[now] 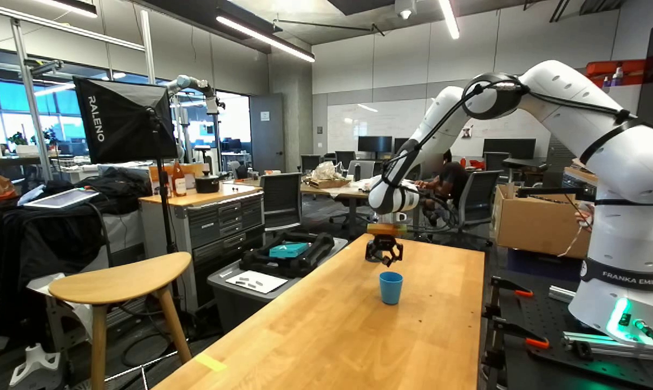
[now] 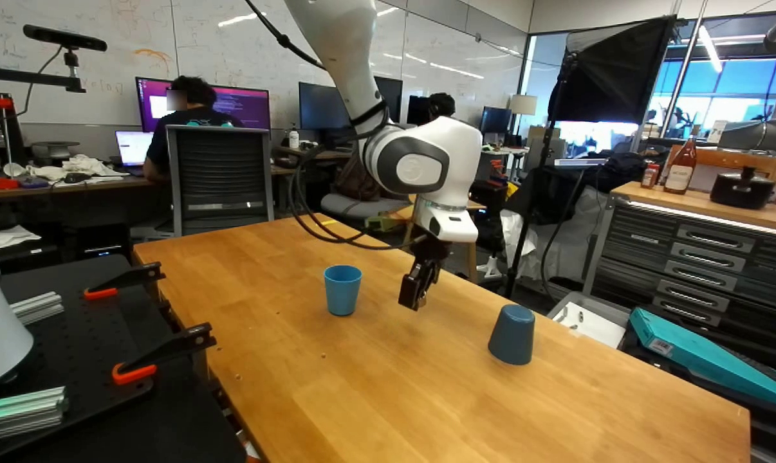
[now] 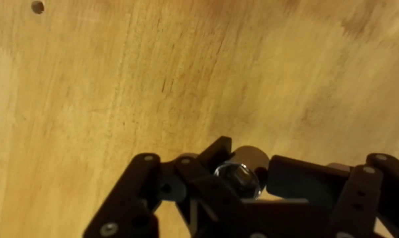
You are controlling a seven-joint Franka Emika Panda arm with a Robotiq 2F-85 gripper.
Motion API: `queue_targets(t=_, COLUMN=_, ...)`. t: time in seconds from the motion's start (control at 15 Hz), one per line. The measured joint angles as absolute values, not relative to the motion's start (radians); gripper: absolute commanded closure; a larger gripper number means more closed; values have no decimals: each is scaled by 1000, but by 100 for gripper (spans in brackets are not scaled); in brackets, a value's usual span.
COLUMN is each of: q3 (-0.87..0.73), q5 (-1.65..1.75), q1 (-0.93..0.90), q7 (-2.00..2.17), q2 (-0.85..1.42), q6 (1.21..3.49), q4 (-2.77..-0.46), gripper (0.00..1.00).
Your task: Place the silver object in the light blue mug
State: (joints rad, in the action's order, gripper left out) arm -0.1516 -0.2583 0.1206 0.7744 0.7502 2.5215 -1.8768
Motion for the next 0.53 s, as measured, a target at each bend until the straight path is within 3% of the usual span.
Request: queue_targets(t=0.53, q3=-63, q5=-300, q1=100, q7=634, q2=495, q6=2331, q4=-2011, gripper=93)
